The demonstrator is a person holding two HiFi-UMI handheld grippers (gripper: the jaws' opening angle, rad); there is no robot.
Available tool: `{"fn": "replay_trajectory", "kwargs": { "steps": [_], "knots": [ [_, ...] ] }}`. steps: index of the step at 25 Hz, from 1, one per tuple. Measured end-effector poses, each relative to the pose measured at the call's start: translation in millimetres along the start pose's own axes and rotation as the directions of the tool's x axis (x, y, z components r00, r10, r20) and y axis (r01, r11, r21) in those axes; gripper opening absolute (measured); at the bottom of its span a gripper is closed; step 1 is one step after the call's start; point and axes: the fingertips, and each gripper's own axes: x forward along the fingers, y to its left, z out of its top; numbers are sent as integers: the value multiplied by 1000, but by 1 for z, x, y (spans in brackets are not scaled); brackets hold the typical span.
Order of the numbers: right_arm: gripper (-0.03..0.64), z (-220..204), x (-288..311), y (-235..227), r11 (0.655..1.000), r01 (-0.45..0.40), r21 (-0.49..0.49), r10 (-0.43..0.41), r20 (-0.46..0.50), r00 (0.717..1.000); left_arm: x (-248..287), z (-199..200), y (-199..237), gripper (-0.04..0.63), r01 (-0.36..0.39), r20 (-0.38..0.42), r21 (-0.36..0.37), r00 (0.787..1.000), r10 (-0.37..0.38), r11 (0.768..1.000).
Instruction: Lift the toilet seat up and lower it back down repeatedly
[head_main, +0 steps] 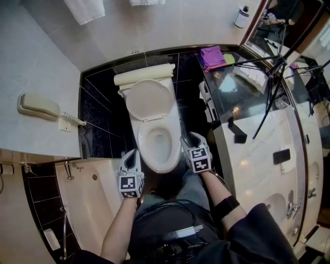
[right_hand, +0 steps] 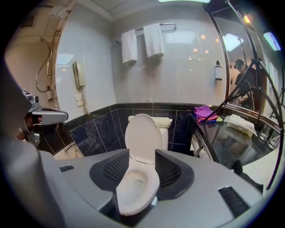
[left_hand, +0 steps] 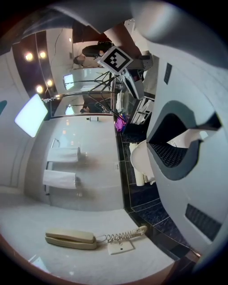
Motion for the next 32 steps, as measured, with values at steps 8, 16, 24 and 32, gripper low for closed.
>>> {"fn": "replay_trajectory", "kwargs": {
  "steps": [8, 16, 24, 32],
  "knots": [
    [201, -118, 66, -27, 991, 3, 133, 19, -167, 986, 46, -58, -3, 0, 8, -44, -2, 999, -9, 1000],
    [201, -227, 125, -29, 972, 33, 232, 34, -279, 960, 83, -132, 4, 0, 18, -94, 7, 995, -17, 1000],
    [201, -338, 174, -36, 871, 97, 482, 78, -329, 941, 117, -195, -7, 0, 36, -109, 7, 993, -35, 999],
    [199, -413, 217, -30, 721, 118, 682, 139, -310, 941, 143, -234, -14, 0, 39, -135, 10, 990, -37, 999]
  ]
}}
